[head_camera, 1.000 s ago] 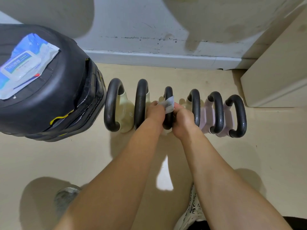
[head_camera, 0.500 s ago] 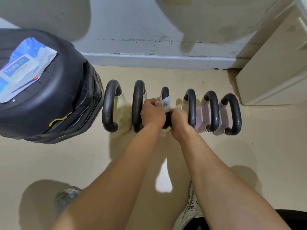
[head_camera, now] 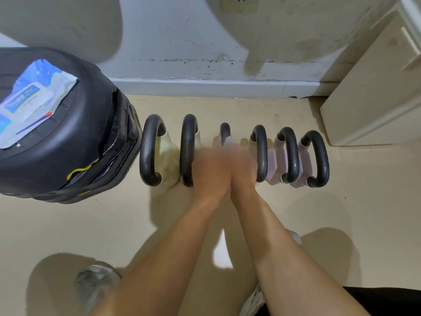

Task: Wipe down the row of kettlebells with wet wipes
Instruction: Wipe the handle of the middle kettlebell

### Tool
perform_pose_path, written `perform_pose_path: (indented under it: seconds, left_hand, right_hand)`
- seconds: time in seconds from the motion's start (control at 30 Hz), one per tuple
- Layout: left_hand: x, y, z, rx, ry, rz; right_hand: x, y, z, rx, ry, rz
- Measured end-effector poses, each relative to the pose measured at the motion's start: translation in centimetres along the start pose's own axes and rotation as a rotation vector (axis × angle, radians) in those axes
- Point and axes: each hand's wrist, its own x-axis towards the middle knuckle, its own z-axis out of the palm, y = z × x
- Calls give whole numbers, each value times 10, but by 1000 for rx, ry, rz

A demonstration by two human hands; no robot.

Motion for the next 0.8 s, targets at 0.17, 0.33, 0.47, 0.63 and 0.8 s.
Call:
perform_pose_path:
  seconds: [0.17,0.33,0.47,0.63,0.8]
  left_hand:
    - [8,-5,6,-111,59,-54]
    - [20,2,16,-71,79,-61]
    - [44,9,15,-127,62,-118]
    - [41,6,12,-188,80,-145]
    - [14,-13,10,-158,100,-57]
  right_hand:
    - [1,4,-5,-146,-20,-152]
    - [8,-6,0,-173,-2,-158]
    - [27,-22,9,-323,-16,-176]
    - [32,-22,7,-408,33,-141]
    - [7,-1,-6,-313,118,-181]
